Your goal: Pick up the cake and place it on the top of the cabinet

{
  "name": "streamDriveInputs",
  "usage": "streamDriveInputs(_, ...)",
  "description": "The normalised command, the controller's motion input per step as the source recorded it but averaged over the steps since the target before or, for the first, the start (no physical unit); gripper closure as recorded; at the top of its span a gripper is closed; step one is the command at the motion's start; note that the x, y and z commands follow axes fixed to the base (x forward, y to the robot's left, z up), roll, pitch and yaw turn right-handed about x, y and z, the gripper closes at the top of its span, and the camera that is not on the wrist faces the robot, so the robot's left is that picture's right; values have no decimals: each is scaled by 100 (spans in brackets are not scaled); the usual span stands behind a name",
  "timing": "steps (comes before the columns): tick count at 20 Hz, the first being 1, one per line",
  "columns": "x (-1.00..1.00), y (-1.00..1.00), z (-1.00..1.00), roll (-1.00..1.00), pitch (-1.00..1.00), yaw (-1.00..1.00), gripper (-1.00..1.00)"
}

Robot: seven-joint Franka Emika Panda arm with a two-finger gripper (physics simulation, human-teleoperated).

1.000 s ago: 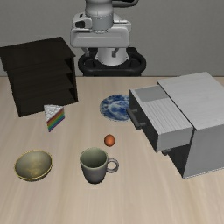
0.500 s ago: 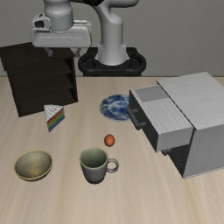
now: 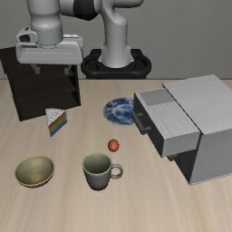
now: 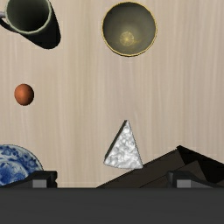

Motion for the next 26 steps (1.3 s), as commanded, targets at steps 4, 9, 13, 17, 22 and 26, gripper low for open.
streamDriveInputs(4, -25, -50, -25, 0, 0, 0, -100)
streamDriveInputs(9, 0, 0, -100, 0, 0, 0, -100)
streamDriveInputs(13, 0, 0, -100, 0, 0, 0, -100)
streamDriveInputs(17, 0, 0, -100, 0, 0, 0, -100)
streamDriveInputs(22, 0, 0, -100, 0, 0, 0, -100)
streamDriveInputs(26, -75, 0, -25, 0, 0, 0, -100)
